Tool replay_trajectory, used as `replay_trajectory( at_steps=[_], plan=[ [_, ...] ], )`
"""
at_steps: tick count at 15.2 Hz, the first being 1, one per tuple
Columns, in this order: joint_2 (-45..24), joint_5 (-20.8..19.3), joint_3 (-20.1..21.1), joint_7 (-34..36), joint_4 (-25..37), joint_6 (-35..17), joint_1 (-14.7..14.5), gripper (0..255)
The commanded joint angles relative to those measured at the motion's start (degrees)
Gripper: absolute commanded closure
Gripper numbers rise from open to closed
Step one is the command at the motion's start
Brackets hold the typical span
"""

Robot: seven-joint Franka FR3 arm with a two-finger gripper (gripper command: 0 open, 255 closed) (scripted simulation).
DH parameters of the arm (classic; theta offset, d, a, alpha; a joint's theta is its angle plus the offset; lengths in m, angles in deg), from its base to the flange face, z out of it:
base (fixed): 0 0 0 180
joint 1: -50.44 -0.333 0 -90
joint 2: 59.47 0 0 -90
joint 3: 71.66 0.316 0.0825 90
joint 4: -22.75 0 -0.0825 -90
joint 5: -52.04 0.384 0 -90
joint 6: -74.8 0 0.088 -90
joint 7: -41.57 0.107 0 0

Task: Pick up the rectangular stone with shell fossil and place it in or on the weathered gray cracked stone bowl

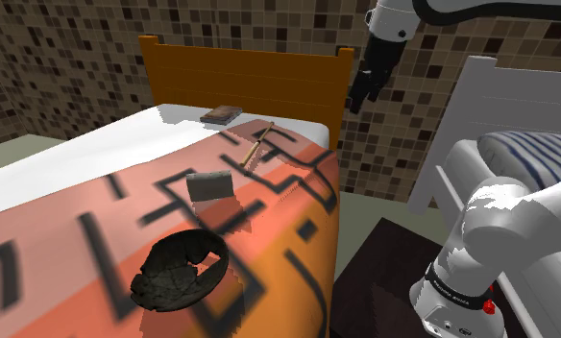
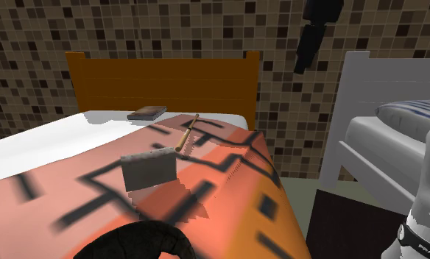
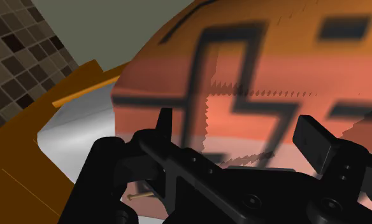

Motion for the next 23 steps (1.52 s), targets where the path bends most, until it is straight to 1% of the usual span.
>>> replay_trajectory(
  at_steps=[1,6,12,17,23],
  plan=[
    [0.0,0.0,0.0,0.0,0.0,0.0,0.0,0],
    [-9.3,-0.2,1.2,-4.2,3.0,-5.8,-2.8,0],
    [-20.4,-0.8,3.1,-9.0,7.8,-11.2,-5.8,0],
    [-29.4,-1.7,5.2,-12.7,12.7,-14.6,-8.0,0],
    [-39.8,-3.5,8.1,-16.7,19.2,-17.3,-10.6,0]
  ],
)
